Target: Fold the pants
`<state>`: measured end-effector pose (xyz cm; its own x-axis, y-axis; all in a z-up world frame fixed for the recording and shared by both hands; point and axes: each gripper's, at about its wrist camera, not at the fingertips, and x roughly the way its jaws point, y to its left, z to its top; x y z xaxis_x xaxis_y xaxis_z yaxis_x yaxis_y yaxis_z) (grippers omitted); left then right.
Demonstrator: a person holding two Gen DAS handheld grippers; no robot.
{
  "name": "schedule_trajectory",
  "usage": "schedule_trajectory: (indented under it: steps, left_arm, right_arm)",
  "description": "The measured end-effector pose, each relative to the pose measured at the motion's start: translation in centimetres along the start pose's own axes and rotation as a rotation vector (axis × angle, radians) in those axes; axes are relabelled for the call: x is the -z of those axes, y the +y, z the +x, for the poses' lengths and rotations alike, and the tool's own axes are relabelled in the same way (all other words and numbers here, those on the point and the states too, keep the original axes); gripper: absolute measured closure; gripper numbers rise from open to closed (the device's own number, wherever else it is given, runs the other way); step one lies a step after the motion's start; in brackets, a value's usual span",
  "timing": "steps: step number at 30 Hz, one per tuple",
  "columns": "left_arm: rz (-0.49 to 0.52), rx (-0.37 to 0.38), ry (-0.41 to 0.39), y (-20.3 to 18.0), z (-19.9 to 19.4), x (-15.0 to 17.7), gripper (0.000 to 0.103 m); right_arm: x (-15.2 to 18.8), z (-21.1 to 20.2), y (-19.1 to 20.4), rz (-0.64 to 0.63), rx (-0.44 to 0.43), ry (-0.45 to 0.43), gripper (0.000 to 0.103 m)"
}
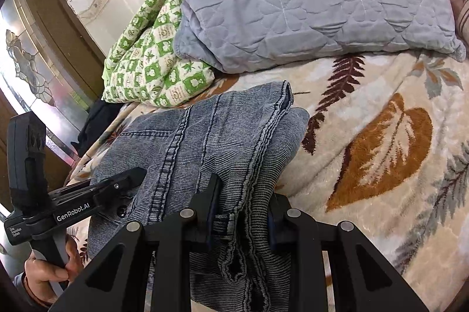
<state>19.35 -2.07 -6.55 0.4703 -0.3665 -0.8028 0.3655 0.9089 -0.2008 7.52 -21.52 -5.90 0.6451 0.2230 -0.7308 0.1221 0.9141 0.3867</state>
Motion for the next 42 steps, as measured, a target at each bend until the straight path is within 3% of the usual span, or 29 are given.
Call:
schedule_trajectory:
  steps: [28, 37, 42]
  left_arm:
    - [0.043, -0.096, 0.03, -0.1, 1.9, 1.4, 0.082]
    - [0.04, -0.121, 0.043, -0.2, 1.8, 1.2, 0.075]
    - [0.032, -0.135, 0.036, 0.1, 0.9, 1.5, 0.063]
  right_arm:
    - [1.0, 2.4, -1.1, 0.025, 0.054, 0.059, 0.077]
    - [0.9, 2.6, -1.0, 0.034, 0.09, 0.083, 0.067]
    - [0.8, 2.0, -0.5, 0.03, 0.12, 0.085, 0.061]
